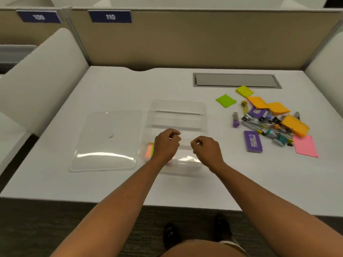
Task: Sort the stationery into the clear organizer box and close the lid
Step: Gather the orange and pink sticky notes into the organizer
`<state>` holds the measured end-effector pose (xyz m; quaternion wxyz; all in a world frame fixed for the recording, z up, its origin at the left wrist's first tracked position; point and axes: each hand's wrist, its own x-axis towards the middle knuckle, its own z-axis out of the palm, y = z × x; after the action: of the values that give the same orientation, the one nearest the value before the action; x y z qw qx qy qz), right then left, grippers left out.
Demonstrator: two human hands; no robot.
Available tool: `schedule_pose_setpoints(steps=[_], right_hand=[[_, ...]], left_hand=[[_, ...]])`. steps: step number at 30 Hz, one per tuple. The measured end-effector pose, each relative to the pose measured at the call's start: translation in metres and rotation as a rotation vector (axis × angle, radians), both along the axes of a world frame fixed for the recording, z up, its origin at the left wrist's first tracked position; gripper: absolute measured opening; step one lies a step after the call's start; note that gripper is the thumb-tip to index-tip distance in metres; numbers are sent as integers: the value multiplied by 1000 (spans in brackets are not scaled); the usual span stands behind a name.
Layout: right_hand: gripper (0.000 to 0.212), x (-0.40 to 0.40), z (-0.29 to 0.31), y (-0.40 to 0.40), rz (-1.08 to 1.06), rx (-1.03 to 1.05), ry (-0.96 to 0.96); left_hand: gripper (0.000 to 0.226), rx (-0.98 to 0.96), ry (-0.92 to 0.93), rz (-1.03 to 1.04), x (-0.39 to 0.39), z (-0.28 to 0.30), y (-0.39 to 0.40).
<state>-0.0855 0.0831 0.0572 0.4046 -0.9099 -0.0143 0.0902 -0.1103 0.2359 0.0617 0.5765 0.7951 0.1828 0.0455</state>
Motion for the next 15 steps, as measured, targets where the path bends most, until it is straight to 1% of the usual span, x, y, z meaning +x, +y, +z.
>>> schedule_pose_setpoints(steps=[2, 6, 15], right_hand=[[21, 1, 2, -21, -34, 25, -4], [20, 9, 3, -64, -75, 3, -23], [19, 36, -4, -179, -188, -31, 54]], left_hand=[[19, -3, -3, -51, 9, -1, -21], [19, -15, 9, -129, 25, -2, -64], [21, 15, 39, -261, 67, -2, -157]])
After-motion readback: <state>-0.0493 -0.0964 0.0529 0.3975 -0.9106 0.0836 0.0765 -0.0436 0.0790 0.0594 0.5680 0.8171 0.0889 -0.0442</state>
